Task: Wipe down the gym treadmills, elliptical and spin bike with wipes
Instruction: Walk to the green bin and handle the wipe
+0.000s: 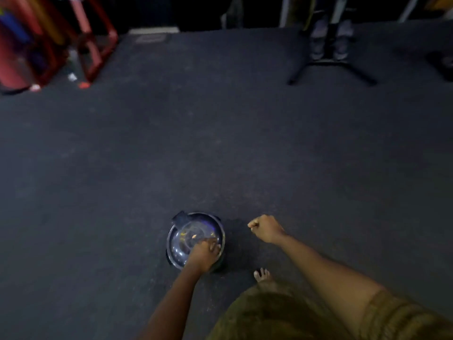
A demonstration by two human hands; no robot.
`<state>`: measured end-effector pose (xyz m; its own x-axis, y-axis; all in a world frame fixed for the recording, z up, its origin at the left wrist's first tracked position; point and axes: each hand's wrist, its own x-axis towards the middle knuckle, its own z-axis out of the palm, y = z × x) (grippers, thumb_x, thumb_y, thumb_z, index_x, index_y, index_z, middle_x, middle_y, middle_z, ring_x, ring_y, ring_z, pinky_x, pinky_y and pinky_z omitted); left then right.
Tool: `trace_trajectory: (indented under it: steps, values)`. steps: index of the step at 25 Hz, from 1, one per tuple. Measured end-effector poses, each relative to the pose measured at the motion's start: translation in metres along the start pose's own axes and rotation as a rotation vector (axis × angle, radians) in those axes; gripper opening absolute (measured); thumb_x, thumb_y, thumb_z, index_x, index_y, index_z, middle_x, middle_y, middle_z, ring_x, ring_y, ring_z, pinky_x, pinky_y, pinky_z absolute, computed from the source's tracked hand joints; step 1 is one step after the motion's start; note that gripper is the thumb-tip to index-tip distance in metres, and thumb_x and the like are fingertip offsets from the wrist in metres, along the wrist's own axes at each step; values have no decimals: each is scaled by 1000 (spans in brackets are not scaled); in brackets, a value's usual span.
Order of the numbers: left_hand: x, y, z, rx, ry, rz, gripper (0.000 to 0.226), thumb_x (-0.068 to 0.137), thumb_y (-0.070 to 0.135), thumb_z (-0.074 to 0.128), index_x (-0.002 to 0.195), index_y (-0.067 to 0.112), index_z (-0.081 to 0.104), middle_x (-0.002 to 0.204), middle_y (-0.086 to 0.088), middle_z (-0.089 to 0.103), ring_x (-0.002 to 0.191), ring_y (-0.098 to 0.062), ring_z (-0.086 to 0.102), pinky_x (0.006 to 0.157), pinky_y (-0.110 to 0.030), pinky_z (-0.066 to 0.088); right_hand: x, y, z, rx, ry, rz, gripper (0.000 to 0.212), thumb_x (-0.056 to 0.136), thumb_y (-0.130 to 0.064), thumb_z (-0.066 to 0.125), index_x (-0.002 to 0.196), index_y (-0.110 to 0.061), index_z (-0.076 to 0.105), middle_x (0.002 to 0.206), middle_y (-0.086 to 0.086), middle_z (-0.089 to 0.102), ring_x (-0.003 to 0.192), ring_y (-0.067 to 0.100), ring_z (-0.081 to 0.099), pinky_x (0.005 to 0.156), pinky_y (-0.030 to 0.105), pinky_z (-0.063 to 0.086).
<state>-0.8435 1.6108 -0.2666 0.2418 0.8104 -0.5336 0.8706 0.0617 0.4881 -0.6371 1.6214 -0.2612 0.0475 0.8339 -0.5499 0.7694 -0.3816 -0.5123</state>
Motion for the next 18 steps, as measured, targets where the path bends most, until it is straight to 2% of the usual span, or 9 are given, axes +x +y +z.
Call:
trace_trajectory:
  steps: [5,11,15,18]
  values:
    - [14,82,9,320,-97,323,48,100,29,41,142,6,36,144,-16,41,132,-28,40,104,-29,30,-93,74,-22,167,275,205,32,94,-16,48,122,-14,61,124,6,62,116,22,56,96,31,45]
    - [-33,223,118,570,-282,768,48,99,32,42,143,11,37,147,-13,38,136,-26,35,111,-33,28,-252,198,-15,261,585,553,37,96,-21,45,132,-14,52,135,11,51,124,26,47,100,31,38]
    - [-140,308,224,700,-383,1037,50,100,32,42,144,12,34,146,-14,36,135,-27,35,109,-32,29,-414,272,21,383,820,824,44,96,-24,47,138,-12,43,145,13,38,134,24,34,106,28,29]
    - [-253,349,307,772,-503,1201,52,99,34,45,144,10,36,145,-16,37,134,-28,37,108,-31,31,-550,314,62,440,908,977,47,95,-27,49,139,-13,40,148,12,33,137,24,30,107,29,27]
